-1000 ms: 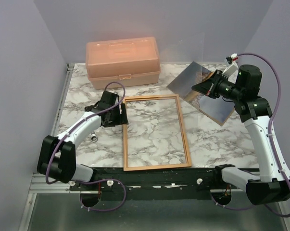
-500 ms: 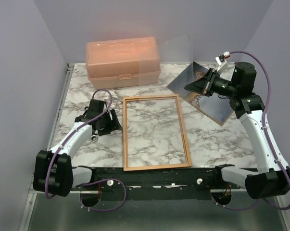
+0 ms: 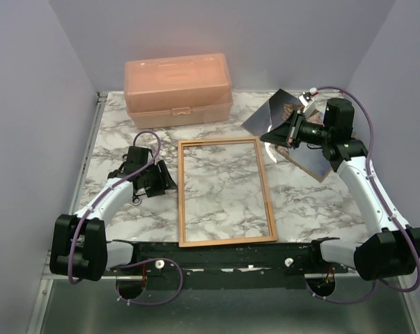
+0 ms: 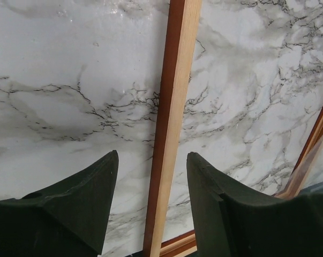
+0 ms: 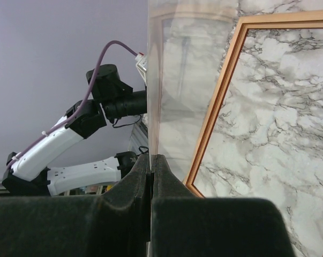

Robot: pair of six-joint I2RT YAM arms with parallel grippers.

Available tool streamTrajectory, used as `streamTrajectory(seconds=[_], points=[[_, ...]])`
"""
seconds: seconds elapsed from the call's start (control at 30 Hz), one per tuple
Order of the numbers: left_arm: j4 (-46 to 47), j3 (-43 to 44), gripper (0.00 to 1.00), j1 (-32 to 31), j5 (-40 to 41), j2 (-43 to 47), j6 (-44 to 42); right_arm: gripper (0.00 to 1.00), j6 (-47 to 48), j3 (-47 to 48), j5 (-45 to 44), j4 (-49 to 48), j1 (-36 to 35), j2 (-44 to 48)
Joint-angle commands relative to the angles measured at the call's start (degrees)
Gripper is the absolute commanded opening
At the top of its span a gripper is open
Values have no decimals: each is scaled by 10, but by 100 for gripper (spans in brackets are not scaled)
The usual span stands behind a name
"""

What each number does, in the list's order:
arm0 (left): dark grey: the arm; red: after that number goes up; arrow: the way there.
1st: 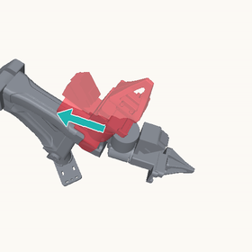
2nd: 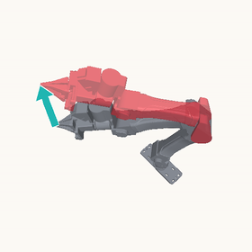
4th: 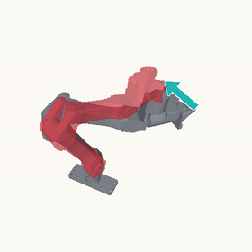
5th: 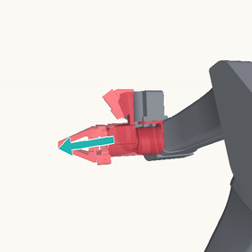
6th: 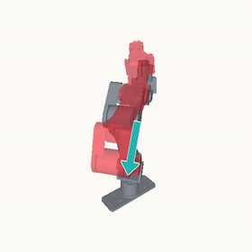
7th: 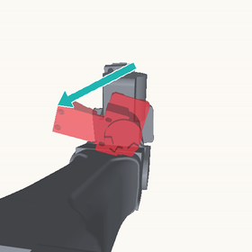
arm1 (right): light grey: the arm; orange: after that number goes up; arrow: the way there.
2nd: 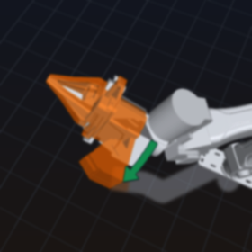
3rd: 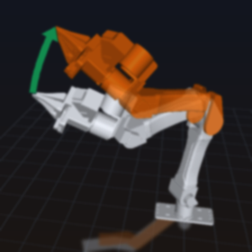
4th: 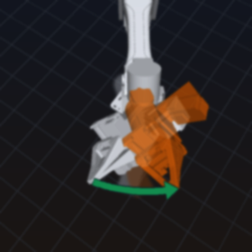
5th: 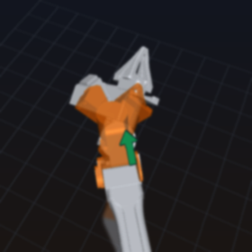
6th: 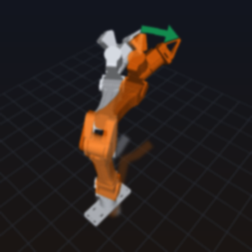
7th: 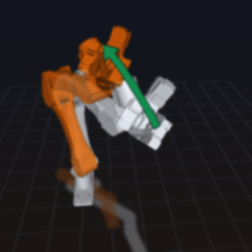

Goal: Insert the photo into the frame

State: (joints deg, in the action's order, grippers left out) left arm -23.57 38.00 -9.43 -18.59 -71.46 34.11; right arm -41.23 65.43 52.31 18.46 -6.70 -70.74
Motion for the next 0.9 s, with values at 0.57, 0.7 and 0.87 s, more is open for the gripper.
streamTrajectory(seconds=[0.57,0.7,0.87], points=[[69,-20,38,-19,-35,-79,7,1,-120,-125,70,-187,-1,-16],[70,-18,34,-25,-33,-87,6,1,-118,-135,68,-196,-5,-23],[68,-16,31,-30,-28,-90,7,1,-115,-148,64,-201,-13,-35]])
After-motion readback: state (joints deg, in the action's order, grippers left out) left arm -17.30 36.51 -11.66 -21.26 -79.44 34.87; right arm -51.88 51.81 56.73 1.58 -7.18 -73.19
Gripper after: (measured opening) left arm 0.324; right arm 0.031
